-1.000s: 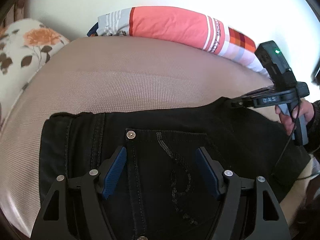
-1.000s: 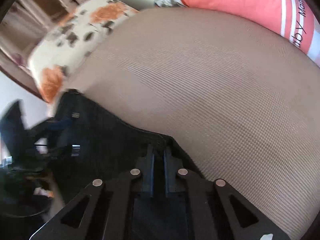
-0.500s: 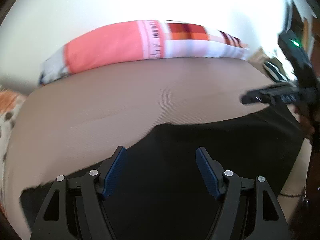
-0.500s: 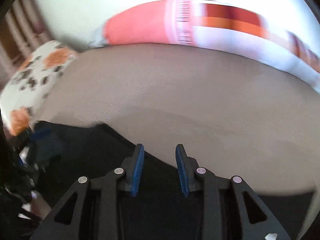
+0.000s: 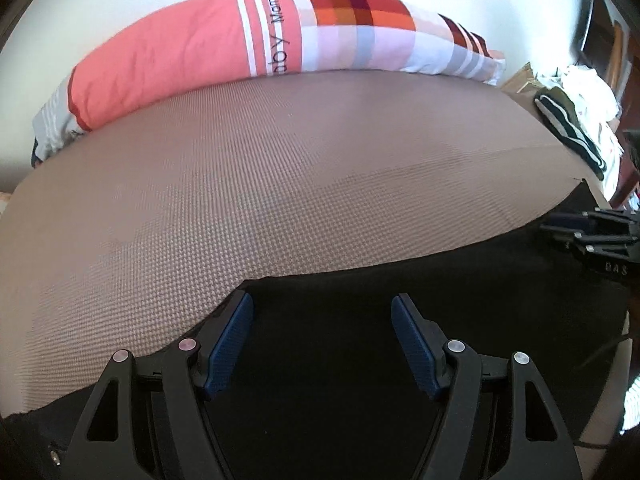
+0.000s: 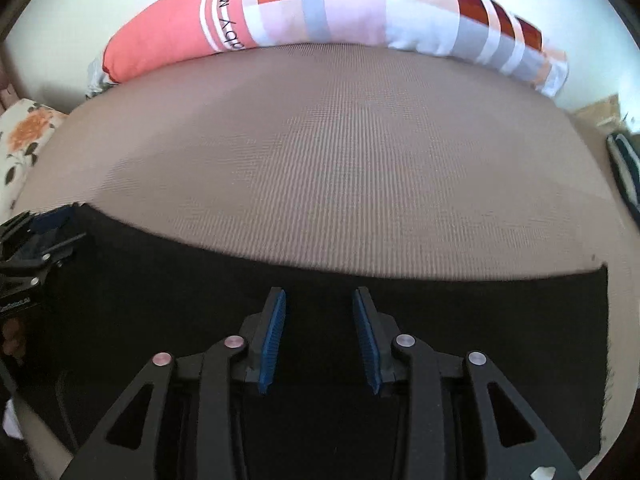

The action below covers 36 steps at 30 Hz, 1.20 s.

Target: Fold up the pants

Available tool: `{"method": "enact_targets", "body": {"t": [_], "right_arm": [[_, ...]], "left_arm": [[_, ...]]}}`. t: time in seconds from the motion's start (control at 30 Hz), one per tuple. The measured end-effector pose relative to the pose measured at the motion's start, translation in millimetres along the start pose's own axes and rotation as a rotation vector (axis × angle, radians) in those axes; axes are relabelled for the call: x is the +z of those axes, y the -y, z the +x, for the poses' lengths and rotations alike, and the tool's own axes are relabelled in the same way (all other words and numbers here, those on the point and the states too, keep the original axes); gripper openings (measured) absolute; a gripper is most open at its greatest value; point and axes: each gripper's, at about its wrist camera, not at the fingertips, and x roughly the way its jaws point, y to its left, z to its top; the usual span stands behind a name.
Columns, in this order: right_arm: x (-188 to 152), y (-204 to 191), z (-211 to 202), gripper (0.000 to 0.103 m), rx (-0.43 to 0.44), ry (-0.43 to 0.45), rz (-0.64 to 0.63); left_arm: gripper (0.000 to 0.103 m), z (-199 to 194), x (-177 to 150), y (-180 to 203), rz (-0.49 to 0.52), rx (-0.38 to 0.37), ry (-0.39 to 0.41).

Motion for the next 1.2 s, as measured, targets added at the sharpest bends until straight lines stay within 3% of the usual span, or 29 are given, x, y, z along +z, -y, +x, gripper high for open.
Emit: {"method": "enact_targets", "body": {"t": [0.17, 0.37, 0.4, 0.5, 0.6, 0.83, 1.03, 1.2], "right_arm": [[1, 11, 2, 0.033, 0.034, -0.005, 0.024], [-2, 59, -34, 0.035, 0.238, 0.033, 0.151], [-4, 73, -43, 0.035, 0.27, 0.036, 0.157], [-16, 120, -65, 0.035, 0.248, 0.031, 0.184], [-34, 184, -73, 0.036, 0.249, -0.03, 0.293], [-82, 302, -69, 0.037, 0.304, -0.097, 0.494], [-98, 335, -61, 0.037, 0.426, -0.101, 0.534], [-96, 342, -43, 0.036, 0.529, -0.099, 0.507]], "left_arm": [[0.072, 1, -1, 0, -0.007, 0.01, -0.005], [0.072, -3, 1, 2, 0.011, 0.025, -0.027], [0.072, -5, 2, 3, 0.004, 0.029, -0.03], [0.072, -18, -2, 6, -0.016, 0.023, -0.033], [0.072, -36, -10, 11, -0.05, -0.012, -0.031], [0.072, -62, -31, 30, -0.111, -0.062, -0.048], [0.072, -61, -43, 45, -0.141, -0.068, -0.088], [0.072, -56, -45, 52, -0.158, -0.031, -0.101]]}}
